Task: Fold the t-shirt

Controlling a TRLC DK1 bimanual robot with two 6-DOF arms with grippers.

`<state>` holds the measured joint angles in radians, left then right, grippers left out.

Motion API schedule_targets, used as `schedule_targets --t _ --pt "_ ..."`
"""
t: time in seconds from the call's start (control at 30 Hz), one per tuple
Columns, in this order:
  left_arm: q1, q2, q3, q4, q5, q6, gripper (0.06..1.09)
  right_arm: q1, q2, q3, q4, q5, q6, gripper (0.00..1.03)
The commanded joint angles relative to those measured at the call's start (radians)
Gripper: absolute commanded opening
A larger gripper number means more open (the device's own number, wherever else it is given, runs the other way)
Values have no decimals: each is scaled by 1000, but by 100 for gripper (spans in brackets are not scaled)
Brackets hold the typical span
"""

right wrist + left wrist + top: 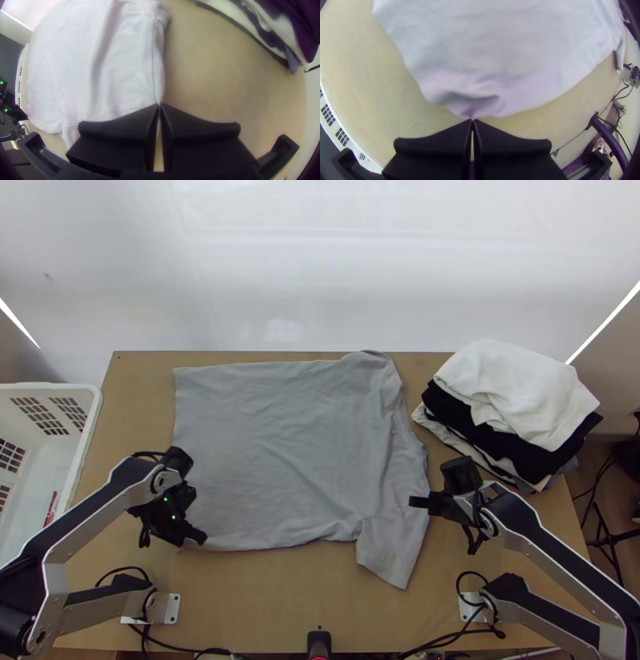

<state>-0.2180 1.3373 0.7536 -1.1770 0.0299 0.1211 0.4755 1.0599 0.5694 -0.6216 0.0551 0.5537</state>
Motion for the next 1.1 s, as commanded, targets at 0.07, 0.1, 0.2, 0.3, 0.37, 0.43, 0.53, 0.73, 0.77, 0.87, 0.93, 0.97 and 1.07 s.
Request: schedule_targets --t 0.07,0.1,0.2,0.3,0.37,0.43,0.53,0.73,0.77,0.87,0.93,0.97,1.07 --pt "108 -41 46 13 1 -12 10 -34 -58 9 -30 0 -14 3" --pt "118 -41 43 16 1 -14 10 -40 -64 10 -35 0 -15 3" --pt "141 -43 38 27 1 -31 10 -52 -97 15 -46 0 -15 3" --pt "143 -53 33 40 2 -57 10 -52 -129 21 -47 0 -15 3" --pt "135 -59 33 60 2 -89 10 -51 -143 35 -46 0 -15 3" --pt "128 -53 33 80 2 -124 10 -51 -144 58 -41 0 -15 3" --pt "114 -50 35 106 5 -166 10 -51 -146 78 -33 0 -18 3" --pt "149 -50 39 137 7 -196 10 -51 -153 73 -32 11 -18 3" --pt "158 -49 39 142 5 -198 10 -51 -155 73 -30 12 -17 3" --pt "198 -47 44 172 5 -215 10 -51 -155 78 -21 17 -14 3" --pt "233 -38 59 194 7 -241 10 -51 -152 80 -6 19 -14 3" --pt "244 -29 66 209 7 -253 10 -51 -147 83 -3 22 -14 3" --pt "256 -7 73 231 7 -273 10 -51 -127 101 10 23 -15 3"
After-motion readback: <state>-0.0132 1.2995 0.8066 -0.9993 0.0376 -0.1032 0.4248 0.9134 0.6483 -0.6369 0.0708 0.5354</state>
